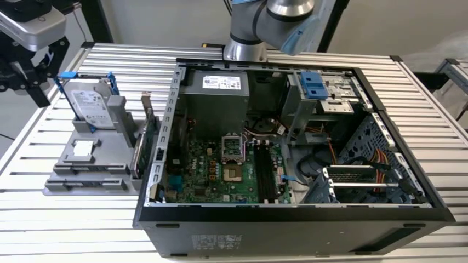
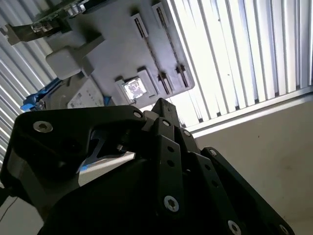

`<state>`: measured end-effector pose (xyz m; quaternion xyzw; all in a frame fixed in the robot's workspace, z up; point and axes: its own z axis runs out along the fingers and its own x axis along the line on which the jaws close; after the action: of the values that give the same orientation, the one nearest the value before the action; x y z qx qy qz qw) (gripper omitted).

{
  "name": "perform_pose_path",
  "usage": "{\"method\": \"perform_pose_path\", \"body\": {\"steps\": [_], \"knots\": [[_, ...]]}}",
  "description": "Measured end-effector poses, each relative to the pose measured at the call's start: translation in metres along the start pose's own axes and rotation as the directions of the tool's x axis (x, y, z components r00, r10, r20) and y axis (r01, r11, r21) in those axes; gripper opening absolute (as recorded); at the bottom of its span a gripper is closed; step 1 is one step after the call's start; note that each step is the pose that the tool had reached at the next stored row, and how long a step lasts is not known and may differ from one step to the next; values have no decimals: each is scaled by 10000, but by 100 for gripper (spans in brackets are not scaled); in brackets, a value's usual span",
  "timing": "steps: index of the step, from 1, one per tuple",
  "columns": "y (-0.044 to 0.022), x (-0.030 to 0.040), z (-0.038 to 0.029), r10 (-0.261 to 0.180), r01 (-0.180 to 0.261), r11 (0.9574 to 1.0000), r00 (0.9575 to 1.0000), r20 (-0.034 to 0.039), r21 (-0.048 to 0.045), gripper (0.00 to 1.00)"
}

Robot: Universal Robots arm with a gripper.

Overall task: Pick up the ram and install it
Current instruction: 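Reach for the ram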

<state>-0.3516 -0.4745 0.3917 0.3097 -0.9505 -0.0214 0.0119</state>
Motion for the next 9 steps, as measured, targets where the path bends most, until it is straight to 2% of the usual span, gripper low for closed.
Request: {"method": "perform_pose_path", "body": {"steps": [9], "knots": [[0, 0, 0, -620, 620, 9981, 9981, -54, 3, 0]]}}
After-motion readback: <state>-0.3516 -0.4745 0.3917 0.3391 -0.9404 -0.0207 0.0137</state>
